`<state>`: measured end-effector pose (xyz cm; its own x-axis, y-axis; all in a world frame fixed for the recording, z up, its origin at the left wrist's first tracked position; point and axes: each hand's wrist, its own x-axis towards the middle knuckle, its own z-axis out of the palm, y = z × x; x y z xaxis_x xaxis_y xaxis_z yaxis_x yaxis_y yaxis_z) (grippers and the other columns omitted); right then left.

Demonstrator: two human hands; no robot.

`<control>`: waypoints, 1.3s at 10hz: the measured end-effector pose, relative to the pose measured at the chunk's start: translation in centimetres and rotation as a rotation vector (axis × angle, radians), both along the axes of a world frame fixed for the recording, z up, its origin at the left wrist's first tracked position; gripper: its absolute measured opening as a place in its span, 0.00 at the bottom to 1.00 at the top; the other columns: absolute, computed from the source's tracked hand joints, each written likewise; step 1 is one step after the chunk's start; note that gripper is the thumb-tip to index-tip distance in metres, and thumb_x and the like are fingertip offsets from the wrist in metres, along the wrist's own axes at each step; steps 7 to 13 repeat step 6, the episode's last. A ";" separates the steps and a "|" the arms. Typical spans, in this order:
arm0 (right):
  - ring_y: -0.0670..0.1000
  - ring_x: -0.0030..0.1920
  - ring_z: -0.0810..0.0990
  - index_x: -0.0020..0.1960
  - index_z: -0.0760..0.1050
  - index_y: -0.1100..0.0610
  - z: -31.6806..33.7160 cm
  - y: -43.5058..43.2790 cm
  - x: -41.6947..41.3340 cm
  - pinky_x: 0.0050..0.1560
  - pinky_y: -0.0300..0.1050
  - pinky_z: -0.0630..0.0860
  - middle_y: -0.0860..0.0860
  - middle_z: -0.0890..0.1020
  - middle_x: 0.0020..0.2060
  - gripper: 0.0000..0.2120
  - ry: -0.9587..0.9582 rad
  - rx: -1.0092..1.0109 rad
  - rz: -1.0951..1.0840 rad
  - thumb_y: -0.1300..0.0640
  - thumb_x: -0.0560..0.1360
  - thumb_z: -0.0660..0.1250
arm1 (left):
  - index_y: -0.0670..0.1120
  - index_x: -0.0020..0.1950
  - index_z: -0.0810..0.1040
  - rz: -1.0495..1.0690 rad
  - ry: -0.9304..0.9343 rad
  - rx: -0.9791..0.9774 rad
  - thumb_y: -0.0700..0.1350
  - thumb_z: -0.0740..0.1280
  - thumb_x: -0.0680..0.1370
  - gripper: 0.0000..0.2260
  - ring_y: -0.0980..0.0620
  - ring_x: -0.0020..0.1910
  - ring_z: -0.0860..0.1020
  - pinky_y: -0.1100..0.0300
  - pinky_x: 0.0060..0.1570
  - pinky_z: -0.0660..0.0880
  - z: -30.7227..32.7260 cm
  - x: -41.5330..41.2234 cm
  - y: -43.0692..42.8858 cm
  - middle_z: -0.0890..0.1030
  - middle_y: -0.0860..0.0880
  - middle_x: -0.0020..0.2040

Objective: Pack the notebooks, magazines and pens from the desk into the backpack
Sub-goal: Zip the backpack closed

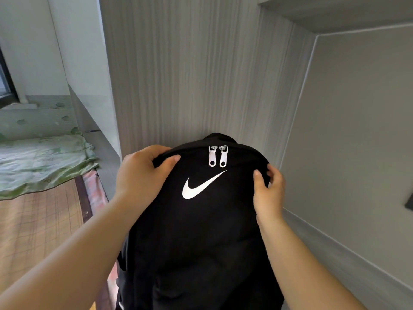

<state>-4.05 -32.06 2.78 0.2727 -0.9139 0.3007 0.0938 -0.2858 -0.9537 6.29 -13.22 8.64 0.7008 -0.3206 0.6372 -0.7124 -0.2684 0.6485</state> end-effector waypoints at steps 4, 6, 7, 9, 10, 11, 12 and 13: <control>0.50 0.51 0.73 0.56 0.73 0.60 0.2 -0.8 -1.2 0.52 0.42 0.69 0.57 0.76 0.56 0.10 0.044 -0.034 -0.104 0.63 0.75 0.60 | 0.50 0.59 0.73 -0.066 -0.045 -0.092 0.47 0.68 0.71 0.17 0.71 0.43 0.70 0.80 0.41 0.67 -1.6 0.3 1.1 0.71 0.59 0.50; 0.49 0.41 0.73 0.52 0.75 0.62 -1.3 1.5 -6.1 0.30 0.19 0.67 0.53 0.75 0.43 0.09 0.180 -0.071 -0.014 0.66 0.74 0.59 | 0.45 0.57 0.74 -0.003 -0.014 -0.132 0.38 0.68 0.72 0.14 0.54 0.50 0.71 0.62 0.50 0.68 -5.0 -3.7 5.4 0.68 0.54 0.55; 0.49 0.41 0.73 0.52 0.75 0.62 -1.3 1.5 -6.1 0.30 0.19 0.67 0.53 0.75 0.43 0.09 0.180 -0.071 -0.014 0.66 0.74 0.59 | 0.45 0.57 0.74 -0.003 -0.014 -0.132 0.38 0.68 0.72 0.14 0.54 0.50 0.71 0.62 0.50 0.68 -5.0 -3.7 5.4 0.68 0.54 0.55; 0.49 0.41 0.73 0.52 0.75 0.62 -1.3 1.5 -6.1 0.30 0.19 0.67 0.53 0.75 0.43 0.09 0.180 -0.071 -0.014 0.66 0.74 0.59 | 0.45 0.57 0.74 -0.003 -0.014 -0.132 0.38 0.68 0.72 0.14 0.54 0.50 0.71 0.62 0.50 0.68 -5.0 -3.7 5.4 0.68 0.54 0.55; 0.49 0.41 0.73 0.52 0.75 0.62 -1.3 1.5 -6.1 0.30 0.19 0.67 0.53 0.75 0.43 0.09 0.180 -0.071 -0.014 0.66 0.74 0.59 | 0.45 0.57 0.74 -0.003 -0.014 -0.132 0.38 0.68 0.72 0.14 0.54 0.50 0.71 0.62 0.50 0.68 -5.0 -3.7 5.4 0.68 0.54 0.55; 0.49 0.41 0.73 0.52 0.75 0.62 -1.3 1.5 -6.1 0.30 0.19 0.67 0.53 0.75 0.43 0.09 0.180 -0.071 -0.014 0.66 0.74 0.59 | 0.45 0.57 0.74 -0.003 -0.014 -0.132 0.38 0.68 0.72 0.14 0.54 0.50 0.71 0.62 0.50 0.68 -5.0 -3.7 5.4 0.68 0.54 0.55; 0.49 0.41 0.73 0.52 0.75 0.62 -1.3 1.5 -6.1 0.30 0.19 0.67 0.53 0.75 0.43 0.09 0.180 -0.071 -0.014 0.66 0.74 0.59 | 0.45 0.57 0.74 -0.003 -0.014 -0.132 0.38 0.68 0.72 0.14 0.54 0.50 0.71 0.62 0.50 0.68 -5.0 -3.7 5.4 0.68 0.54 0.55; 0.49 0.41 0.73 0.52 0.75 0.62 -1.3 1.5 -6.1 0.30 0.19 0.67 0.53 0.75 0.43 0.09 0.180 -0.071 -0.014 0.66 0.74 0.59 | 0.45 0.57 0.74 -0.003 -0.014 -0.132 0.38 0.68 0.72 0.14 0.54 0.50 0.71 0.62 0.50 0.68 -5.0 -3.7 5.4 0.68 0.54 0.55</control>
